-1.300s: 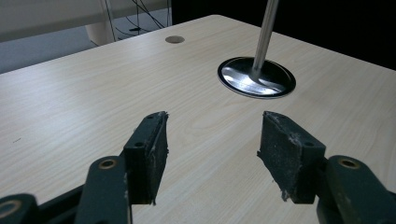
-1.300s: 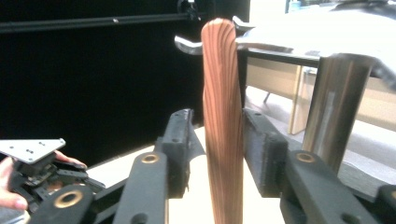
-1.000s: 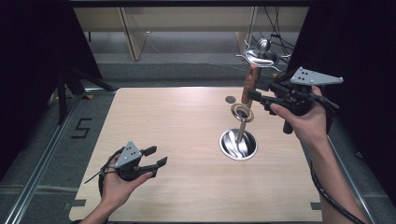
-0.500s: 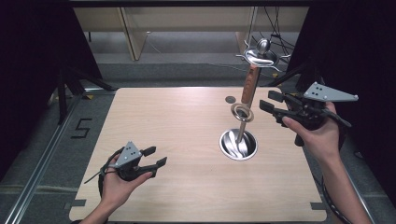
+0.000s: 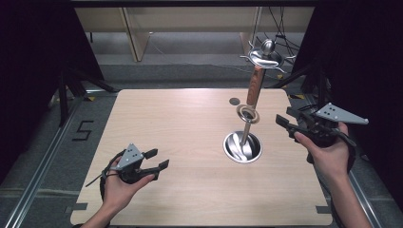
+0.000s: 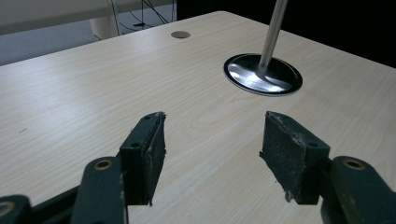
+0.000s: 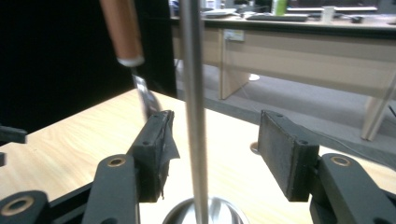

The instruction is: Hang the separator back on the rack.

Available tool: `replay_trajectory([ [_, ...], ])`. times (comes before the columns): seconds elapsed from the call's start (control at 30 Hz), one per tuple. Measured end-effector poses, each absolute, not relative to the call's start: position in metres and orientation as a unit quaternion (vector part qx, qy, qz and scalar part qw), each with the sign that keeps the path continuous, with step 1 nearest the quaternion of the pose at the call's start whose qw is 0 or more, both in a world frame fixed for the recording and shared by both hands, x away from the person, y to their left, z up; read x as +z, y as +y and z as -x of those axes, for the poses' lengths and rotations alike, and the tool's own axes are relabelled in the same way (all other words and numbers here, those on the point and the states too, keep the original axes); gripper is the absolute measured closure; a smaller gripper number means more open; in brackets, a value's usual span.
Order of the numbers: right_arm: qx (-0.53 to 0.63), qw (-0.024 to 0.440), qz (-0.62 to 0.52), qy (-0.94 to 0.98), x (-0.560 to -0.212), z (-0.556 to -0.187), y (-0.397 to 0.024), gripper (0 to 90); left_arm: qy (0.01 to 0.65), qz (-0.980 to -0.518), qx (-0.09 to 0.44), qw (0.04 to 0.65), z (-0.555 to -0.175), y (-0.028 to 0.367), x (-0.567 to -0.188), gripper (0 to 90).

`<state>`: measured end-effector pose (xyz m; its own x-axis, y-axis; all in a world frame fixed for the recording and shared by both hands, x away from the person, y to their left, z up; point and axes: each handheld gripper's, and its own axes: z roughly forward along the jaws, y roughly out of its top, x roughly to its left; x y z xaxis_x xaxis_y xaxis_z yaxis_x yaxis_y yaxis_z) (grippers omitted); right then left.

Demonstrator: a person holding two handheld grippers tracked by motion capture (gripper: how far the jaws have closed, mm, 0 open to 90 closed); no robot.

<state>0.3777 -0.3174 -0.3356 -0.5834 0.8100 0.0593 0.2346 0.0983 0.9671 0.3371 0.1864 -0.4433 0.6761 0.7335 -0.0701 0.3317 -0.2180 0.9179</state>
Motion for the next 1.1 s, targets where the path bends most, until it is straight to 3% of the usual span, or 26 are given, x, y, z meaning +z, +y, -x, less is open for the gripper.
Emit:
replay_trajectory([
  [0.37, 0.516, 0.277, -0.455, 0.671, -0.383, -0.377, -0.343, 46.1, 0.362, -0.750, 0.184, 0.521, -0.339, 0.187, -0.446, 38.2],
  [0.83, 0.459, 0.246, -0.519, 0.678, -0.438, -0.386, -0.358, 43.6, 0.374, -0.749, 0.171, 0.519, -0.342, 0.190, -0.450, 37.7],
  [1.1, 0.445, 0.234, -0.536, 0.678, -0.446, -0.382, -0.356, 42.8, 0.370, -0.759, 0.152, 0.514, -0.343, 0.186, -0.453, 37.7],
])
